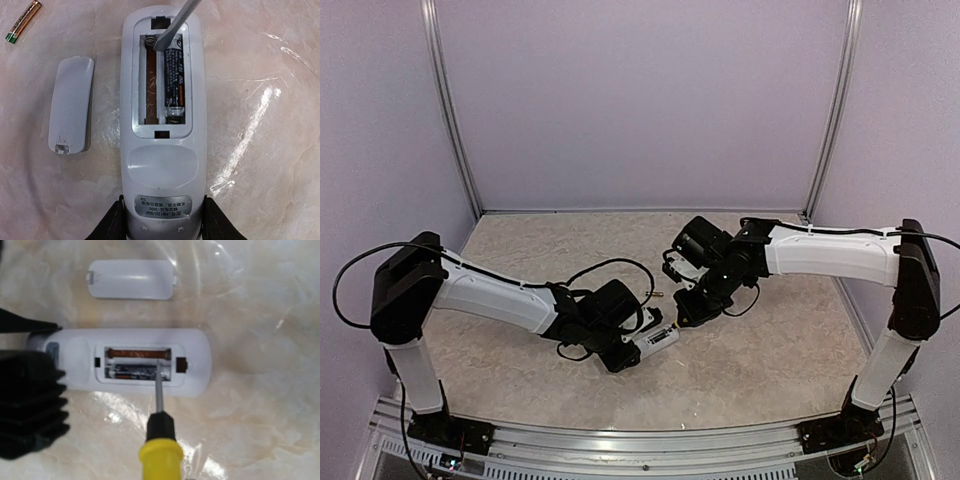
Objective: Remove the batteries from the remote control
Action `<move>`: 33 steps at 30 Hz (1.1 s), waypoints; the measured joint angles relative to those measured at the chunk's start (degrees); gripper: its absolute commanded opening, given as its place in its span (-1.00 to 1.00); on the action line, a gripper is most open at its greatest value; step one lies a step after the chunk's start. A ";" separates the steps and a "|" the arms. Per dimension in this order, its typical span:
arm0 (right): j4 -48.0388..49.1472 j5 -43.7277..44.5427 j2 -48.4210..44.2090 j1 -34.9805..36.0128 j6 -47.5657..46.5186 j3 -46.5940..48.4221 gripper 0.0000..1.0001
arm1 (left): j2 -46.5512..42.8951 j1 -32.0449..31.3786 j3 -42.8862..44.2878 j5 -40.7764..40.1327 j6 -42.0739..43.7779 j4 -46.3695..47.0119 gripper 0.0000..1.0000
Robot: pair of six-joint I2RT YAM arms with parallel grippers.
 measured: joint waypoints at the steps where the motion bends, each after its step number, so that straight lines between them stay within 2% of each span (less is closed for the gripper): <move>1: 0.17 -0.17 0.07 0.00 -0.31 -0.11 -1.00 | 0.00 -0.07 -0.02 -0.26 0.28 0.00 -0.67; 11: -0.72 -7.30 0.28 -2.56 -9.35 -0.22 -1.00 | -1.20 -1.25 -2.95 -3.74 9.38 3.96 -0.74; 19: -3.32 -11.76 0.31 -4.20 -17.97 -0.11 -1.00 | -2.08 -3.93 -3.89 -12.94 16.61 4.15 -0.81; 26: -6.99 -13.27 3.58 -4.20 -22.64 0.90 -1.00 | -1.88 -5.84 -4.17 -20.22 21.88 3.87 -0.81; 33: -6.34 -12.15 3.34 -4.20 -25.53 2.56 -1.00 | -1.60 -6.19 -4.17 -22.49 24.13 4.02 -0.81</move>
